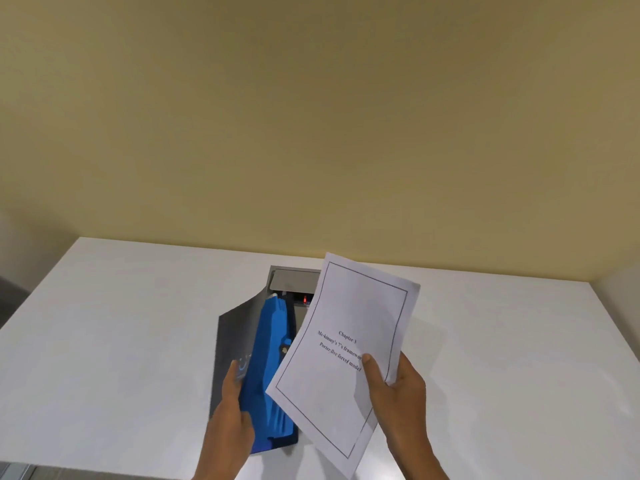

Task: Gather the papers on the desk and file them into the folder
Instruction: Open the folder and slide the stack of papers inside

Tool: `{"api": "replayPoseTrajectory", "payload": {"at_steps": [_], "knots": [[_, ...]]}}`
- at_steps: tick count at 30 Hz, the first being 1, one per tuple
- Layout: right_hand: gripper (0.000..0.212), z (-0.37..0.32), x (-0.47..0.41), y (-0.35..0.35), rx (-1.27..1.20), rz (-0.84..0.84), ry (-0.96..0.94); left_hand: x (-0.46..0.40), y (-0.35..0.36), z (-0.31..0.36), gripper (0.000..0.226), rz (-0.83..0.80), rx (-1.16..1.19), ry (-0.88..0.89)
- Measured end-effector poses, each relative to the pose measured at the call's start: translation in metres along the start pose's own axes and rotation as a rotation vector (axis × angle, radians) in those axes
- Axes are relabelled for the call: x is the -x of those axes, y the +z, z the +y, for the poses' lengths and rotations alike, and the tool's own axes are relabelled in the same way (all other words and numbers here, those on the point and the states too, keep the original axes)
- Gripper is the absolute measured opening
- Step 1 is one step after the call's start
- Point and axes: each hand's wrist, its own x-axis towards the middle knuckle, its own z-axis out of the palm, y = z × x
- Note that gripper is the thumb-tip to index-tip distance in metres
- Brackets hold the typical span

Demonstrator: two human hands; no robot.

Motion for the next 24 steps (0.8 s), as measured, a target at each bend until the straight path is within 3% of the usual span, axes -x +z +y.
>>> {"api": "replayPoseTrajectory", "payload": {"at_steps": [4, 8, 10, 13, 24], "knots": [[0.026, -0.018, 0.0, 0.004, 0.151, -0.048, -0.125, 0.01, 0.018, 0.015, 0.091, -0.018, 0.055, 0.048], [0.006, -0.019, -0.003, 0.011, 0.418, -0.129, -0.21, 0.013, 0.03, 0.027, 0.087, -0.073, 0.092, 0.074], [0.022, -0.019, -0.004, 0.015, 0.536, -0.17, -0.229, 0.014, 0.038, 0.031, 0.084, -0.092, 0.128, 0.076], [0.029, -0.02, -0.009, 0.025, 0.622, -0.227, -0.229, 0.018, 0.044, 0.036, 0.083, -0.104, 0.189, 0.076], [0.02, -0.003, -0.05, 0.068, 0.724, -0.344, -0.094, 0.032, 0.044, 0.055, 0.074, -0.118, 0.34, -0.037]]}}
